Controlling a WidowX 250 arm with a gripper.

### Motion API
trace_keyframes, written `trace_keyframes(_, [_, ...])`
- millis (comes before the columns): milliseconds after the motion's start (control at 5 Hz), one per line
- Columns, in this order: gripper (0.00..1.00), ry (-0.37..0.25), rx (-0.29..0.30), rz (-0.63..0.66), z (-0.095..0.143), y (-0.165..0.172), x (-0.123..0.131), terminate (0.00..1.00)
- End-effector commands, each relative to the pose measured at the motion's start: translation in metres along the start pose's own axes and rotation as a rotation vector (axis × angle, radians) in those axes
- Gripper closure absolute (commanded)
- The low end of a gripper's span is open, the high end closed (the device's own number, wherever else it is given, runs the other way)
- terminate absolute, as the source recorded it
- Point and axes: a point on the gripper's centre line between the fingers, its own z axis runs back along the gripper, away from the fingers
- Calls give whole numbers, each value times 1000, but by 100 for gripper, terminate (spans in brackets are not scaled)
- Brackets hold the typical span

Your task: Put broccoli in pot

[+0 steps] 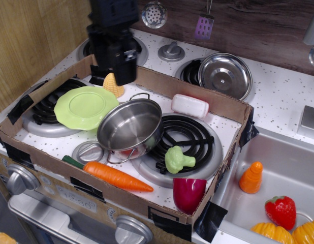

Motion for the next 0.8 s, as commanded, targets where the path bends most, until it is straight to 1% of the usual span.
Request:
trace_keyframes(0, [0, 14, 56, 394, 37, -57, 23, 0])
trace_keyframes(200, [0, -51, 89, 591, 18, -73, 33, 0])
trace_keyframes(400, [0, -79, 121, 719, -6, -80, 39, 0])
trace_keyframes(600, [0, -105, 161, 858, -17, -83, 42, 0])
